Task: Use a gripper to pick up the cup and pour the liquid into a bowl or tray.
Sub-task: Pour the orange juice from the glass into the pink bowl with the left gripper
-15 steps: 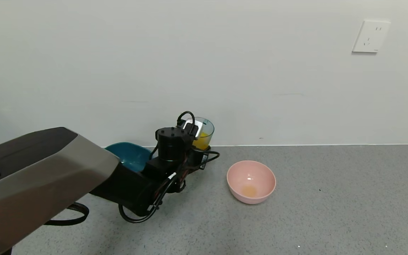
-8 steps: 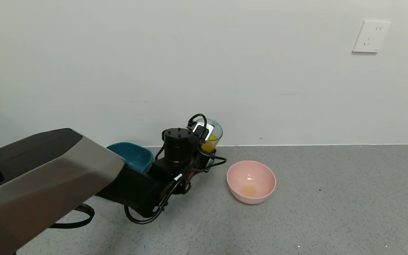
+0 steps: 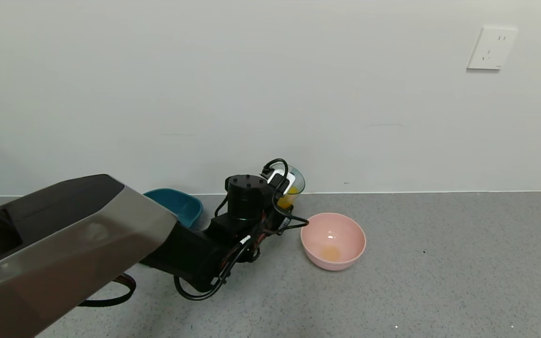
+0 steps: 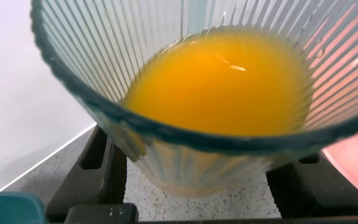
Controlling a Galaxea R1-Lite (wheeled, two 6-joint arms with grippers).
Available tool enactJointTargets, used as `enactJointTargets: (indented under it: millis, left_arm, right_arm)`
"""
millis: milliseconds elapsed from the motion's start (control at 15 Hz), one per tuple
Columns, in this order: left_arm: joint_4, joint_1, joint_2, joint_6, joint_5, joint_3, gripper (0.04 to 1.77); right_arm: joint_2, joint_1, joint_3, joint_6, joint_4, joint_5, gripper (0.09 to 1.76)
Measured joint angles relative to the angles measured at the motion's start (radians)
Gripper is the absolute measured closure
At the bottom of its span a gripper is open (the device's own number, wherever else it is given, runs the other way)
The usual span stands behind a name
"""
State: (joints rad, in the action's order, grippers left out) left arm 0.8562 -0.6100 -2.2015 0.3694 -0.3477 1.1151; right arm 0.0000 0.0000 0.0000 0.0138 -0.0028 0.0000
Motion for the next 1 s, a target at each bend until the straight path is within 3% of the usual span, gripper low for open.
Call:
enactJointTargets:
  millis: [1000]
  left_arm:
    - [-0.039,-0.062,-0.024,0.161,-0.02,0.02,0.55]
  right_arm:
    - [0.0,0.0,0.0,0.0,0.0,0.0,0.14]
